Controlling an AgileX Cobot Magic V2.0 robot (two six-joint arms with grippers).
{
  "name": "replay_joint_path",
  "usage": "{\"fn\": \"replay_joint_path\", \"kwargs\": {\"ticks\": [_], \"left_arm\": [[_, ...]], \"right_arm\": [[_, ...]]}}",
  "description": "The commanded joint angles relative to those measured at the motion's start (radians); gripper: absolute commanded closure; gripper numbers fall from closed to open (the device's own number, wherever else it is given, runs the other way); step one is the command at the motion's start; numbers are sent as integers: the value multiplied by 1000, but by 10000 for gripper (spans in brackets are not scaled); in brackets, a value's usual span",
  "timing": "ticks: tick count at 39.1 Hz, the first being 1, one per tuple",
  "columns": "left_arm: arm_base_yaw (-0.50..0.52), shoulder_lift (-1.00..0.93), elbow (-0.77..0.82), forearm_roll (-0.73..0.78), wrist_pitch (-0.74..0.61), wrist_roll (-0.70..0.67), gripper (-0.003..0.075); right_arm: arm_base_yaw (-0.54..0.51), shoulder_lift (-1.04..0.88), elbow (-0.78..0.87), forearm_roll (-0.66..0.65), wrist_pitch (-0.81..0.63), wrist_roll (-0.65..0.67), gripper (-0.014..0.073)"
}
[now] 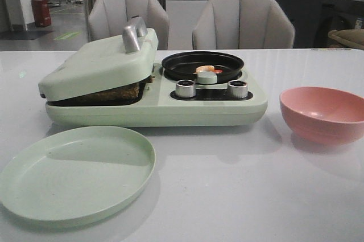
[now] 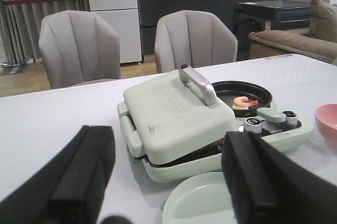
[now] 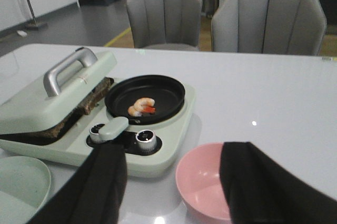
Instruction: Make breakfast with bread and shrimp
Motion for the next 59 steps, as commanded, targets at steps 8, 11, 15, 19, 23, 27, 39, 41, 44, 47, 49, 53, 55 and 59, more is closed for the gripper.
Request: {"fn": "replay_joint_path", "kwargs": {"ticks": [8,11,15,19,23,27,39,41,44,47,49,53,55,59], "left_arm": [[-3,12,-26,-15,-87,-12,230],[-3,12,-26,-15,-87,-12,230],[-3,12,-26,-15,-87,-12,230],[-3,12,-26,-15,-87,-12,230],[-3,12,-26,-15,-87,-12,230],[-3,12,-26,-15,-87,-12,230],[-3,12,-26,-15,-87,-12,230],[-3,12,-26,-15,-87,-12,230],[-3,12,-26,-15,-87,-12,230],[-3,12,-26,-15,-87,-12,230],[-3,12,-26,-15,-87,-12,230],[-3,12,-26,-15,-87,-12,230],[-3,12,-26,-15,-87,-12,230],[-3,12,-26,40,-112,-12,248]], "right_arm": [[3,-163,52,1,-2,-9,97],[3,-163,61,1,-17,-9,134],[3,-163,63,1,-21,-9,240],[3,-163,63,1,-21,-9,380],[3,-163,63,1,-20,-9,456],[3,-163,63,1,-16,-9,452],[3,-163,63,1,-5,-9,452],[3,-163,63,1,-5,-9,452],[3,-163,63,1,-5,-9,452],[3,-163,63,1,-5,-9,452],[3,-163,63,1,-5,-9,452],[3,-163,63,1,-5,-9,452],[3,-163,63,1,-5,-9,452],[3,-163,63,1,-5,-9,452]]}}
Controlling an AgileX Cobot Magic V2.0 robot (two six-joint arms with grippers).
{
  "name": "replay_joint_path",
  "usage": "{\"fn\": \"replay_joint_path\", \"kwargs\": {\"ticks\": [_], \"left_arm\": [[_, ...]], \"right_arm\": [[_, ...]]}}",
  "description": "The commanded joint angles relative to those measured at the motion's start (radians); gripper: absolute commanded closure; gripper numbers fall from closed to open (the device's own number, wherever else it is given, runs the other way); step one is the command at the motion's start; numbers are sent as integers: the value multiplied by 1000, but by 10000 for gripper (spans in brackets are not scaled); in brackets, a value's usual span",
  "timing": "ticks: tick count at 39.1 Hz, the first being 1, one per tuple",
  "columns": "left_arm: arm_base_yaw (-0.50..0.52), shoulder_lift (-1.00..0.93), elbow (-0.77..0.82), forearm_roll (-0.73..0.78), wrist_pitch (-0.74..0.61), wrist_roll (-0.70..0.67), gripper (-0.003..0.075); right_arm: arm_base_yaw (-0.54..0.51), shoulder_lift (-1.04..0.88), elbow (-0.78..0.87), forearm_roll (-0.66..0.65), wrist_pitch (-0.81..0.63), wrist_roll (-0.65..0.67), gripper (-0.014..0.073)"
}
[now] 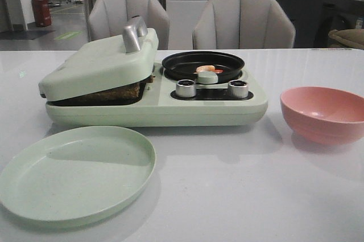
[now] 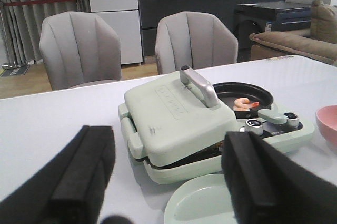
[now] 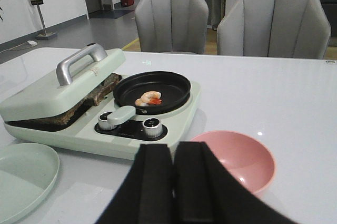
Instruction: Make breakfast with bread and shrimp
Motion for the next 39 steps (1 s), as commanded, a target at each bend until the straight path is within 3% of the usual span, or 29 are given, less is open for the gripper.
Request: {"fn": "replay_joint_path", "kwargs": {"ticks": [1,10,18,24,32,37,39], "left_arm": [[-3,12,-26,48,-122,-12,257],[-3,12,-5,53,-171,-12,363],[-3,12,97,58,-288,-12,619],[39,12,178,100,-365,-21,603],[162,12,288,118,-402,-215,603],[195,12,374,201,-495,-244,603],[195,12,370,227,-462,-244,603]], "right_arm": [[3,10,-27,1,-77,-7,452],[3,10,-27,1,-75,-7,452],[3,10,-27,1,-73,-7,452],[3,10,-27,1,-72,-7,452],[3,10,-27,1,-72,-7,452],[3,10,-27,1,-72,-7,452],[3,10,-27,1,-71,-7,452]]}}
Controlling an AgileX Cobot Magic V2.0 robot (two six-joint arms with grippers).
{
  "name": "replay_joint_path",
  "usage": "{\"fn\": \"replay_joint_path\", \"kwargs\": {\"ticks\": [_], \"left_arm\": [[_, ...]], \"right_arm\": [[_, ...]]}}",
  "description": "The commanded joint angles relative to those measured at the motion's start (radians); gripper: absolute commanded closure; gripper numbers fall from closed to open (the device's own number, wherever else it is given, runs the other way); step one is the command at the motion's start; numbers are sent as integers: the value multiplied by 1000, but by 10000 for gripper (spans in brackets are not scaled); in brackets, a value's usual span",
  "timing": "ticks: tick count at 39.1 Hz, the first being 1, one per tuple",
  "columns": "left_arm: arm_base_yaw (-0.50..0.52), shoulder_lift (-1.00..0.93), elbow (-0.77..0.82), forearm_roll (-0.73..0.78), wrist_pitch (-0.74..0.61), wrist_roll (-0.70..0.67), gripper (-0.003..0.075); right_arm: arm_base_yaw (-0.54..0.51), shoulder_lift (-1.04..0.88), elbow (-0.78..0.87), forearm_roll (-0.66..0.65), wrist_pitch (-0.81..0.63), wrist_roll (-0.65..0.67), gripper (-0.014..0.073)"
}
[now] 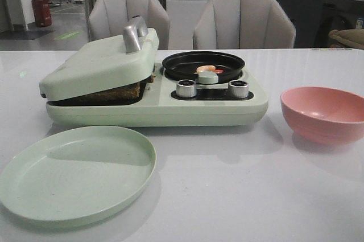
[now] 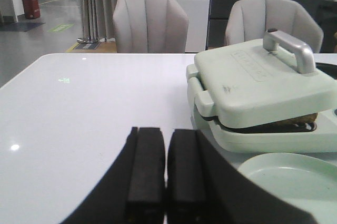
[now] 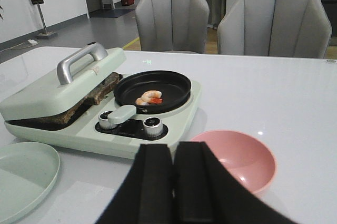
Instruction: Make breakfast with bread and shrimp
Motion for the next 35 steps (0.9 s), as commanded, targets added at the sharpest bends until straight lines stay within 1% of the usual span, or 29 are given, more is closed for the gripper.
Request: {"fn": "replay_joint_path", "kwargs": {"ticks": [1,35], "left_arm": [[6,12,19,47,-113,-23,603],[6,12,19,45,-103,-23,603]], "right_arm": [[3,10,-27,1,-73,-7,452],[3,10,-27,1,-73,-7,452]]}}
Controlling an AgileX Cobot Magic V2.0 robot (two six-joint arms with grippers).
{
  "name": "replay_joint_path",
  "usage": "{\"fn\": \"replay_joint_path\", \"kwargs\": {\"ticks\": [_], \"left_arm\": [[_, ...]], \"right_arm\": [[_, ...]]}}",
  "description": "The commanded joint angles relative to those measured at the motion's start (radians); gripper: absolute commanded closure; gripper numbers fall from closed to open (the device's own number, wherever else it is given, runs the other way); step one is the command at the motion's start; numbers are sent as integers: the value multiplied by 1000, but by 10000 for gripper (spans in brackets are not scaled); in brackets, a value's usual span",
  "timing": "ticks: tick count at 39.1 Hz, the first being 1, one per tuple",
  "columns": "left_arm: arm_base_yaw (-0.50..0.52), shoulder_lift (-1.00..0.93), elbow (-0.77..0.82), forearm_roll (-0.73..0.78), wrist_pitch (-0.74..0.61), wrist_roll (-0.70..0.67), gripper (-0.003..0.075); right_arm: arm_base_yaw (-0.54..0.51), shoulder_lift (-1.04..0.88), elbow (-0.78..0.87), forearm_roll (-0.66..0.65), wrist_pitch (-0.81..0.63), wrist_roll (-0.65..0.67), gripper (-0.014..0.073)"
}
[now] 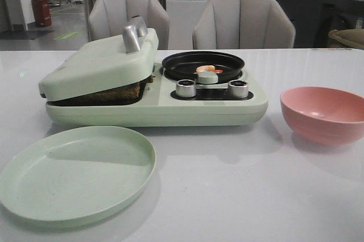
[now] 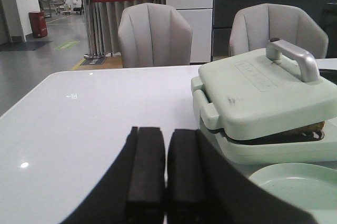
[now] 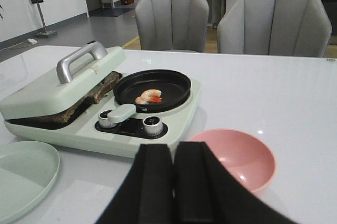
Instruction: Make breakfast with bread and shrimp
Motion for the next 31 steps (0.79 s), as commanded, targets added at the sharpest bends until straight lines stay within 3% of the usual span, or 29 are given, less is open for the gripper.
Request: {"fn": "replay_joint_path", "kwargs": {"ticks": [1,19,23,31], "left_arm": [[3,12,19,-2,-78,-10,603],[3,12,19,-4,-78,-10,606],[3,12,19,-4,-78,-10,606],[3,12,19,-4,-78,-10,606]], "right_arm": [[3,10,-27,1,-77,-7,452],[3,10,-27,-2,-80,-9,452],[-2,8,-17,-87,-97,-8,452],[-55,-18,31,-220,-200,118,452]]}}
